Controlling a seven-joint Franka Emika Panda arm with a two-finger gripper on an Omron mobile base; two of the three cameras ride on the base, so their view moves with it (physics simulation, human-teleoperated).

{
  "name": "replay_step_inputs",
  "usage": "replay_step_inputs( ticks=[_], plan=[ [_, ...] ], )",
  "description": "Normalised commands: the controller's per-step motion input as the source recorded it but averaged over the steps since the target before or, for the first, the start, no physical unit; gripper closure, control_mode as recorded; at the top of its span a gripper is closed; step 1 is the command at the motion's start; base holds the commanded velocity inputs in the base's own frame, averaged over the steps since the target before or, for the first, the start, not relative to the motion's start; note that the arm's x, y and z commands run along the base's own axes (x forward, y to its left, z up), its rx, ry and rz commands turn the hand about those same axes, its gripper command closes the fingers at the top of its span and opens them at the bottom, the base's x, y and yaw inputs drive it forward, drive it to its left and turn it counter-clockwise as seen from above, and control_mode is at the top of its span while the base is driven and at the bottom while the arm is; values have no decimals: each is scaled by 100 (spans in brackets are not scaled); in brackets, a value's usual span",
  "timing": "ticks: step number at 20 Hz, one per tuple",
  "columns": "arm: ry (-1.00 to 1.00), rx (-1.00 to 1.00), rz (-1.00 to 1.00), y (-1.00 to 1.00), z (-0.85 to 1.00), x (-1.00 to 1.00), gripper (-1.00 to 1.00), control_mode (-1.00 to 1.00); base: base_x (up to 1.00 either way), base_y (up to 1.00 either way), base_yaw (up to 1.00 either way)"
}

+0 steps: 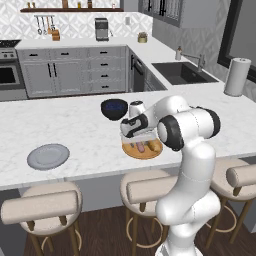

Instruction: Place one bun and one sausage from the bowl on each plate.

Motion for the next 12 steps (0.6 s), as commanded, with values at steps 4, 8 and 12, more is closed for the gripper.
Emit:
replay_step_inputs(
  ticks=[4,8,12],
  plan=[
    [-7,0,0,0,56,-33,-100,-100,0,0,0],
    [-10,0,-1,-11,62,-32,-100,-100,0,0,0],
    [-15,0,-7,-42,44,-8,-100,-100,0,0,0]
  ],
)
